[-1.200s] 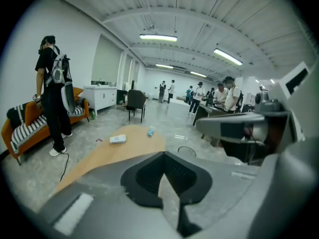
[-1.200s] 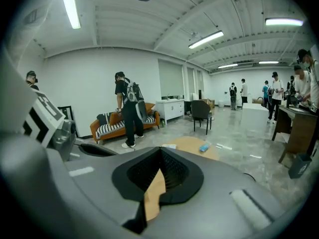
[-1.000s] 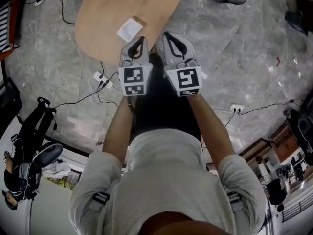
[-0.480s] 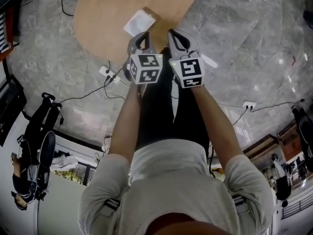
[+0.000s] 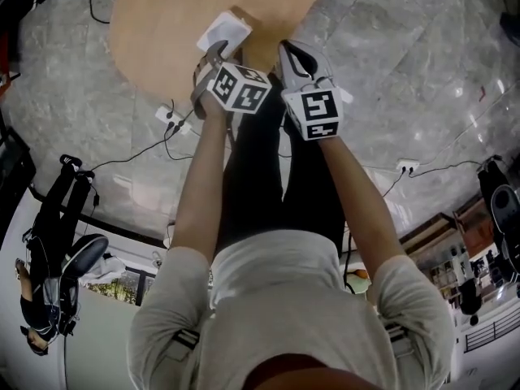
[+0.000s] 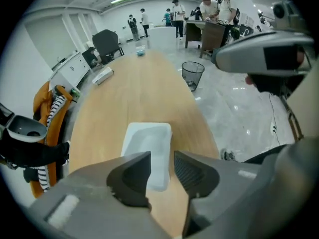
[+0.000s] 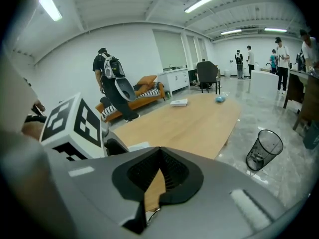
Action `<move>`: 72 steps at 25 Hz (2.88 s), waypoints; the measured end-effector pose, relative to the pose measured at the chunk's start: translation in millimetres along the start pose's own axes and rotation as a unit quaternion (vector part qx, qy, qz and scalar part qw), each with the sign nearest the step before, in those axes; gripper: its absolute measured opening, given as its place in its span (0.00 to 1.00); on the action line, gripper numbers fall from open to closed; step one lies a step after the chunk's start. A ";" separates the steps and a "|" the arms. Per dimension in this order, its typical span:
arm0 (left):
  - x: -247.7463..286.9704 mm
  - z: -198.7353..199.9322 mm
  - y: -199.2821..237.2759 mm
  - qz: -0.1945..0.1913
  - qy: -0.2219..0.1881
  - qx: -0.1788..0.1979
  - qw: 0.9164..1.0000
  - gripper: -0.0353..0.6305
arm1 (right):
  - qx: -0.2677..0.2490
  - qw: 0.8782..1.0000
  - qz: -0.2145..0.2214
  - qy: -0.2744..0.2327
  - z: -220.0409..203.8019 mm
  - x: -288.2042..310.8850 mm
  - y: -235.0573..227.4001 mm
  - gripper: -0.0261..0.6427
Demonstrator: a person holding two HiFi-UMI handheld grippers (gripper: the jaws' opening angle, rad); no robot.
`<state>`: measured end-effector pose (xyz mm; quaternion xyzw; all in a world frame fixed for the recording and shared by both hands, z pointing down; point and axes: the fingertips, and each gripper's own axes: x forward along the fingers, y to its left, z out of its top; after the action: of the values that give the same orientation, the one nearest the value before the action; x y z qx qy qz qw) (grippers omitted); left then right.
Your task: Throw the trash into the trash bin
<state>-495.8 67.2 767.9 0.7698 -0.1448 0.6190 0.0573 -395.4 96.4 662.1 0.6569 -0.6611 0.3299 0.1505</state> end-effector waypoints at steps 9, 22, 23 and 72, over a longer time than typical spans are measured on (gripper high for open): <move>22.0 -23.1 -9.3 0.016 0.034 0.066 0.997 0.14 | -0.004 1.000 -0.015 0.000 3.0 -17.6 -5.1 0.05; -140.8 69.8 23.6 0.014 -0.161 -0.118 0.980 0.14 | -0.015 0.997 -0.040 -0.066 130.1 -87.6 14.9 0.05; -158.4 82.0 26.3 0.009 -0.179 -0.135 0.974 0.14 | -0.018 0.996 -0.044 -0.076 147.1 -96.8 14.1 0.05; -285.2 581.9 -185.7 -0.075 -0.327 -0.028 0.942 0.14 | 0.091 0.949 -0.218 -0.208 309.1 -314.3 -412.4 0.05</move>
<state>49.0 131.7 376.0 0.9364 -0.1149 0.3231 0.0749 105.0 175.5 333.8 0.8501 -0.4855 0.2034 0.0176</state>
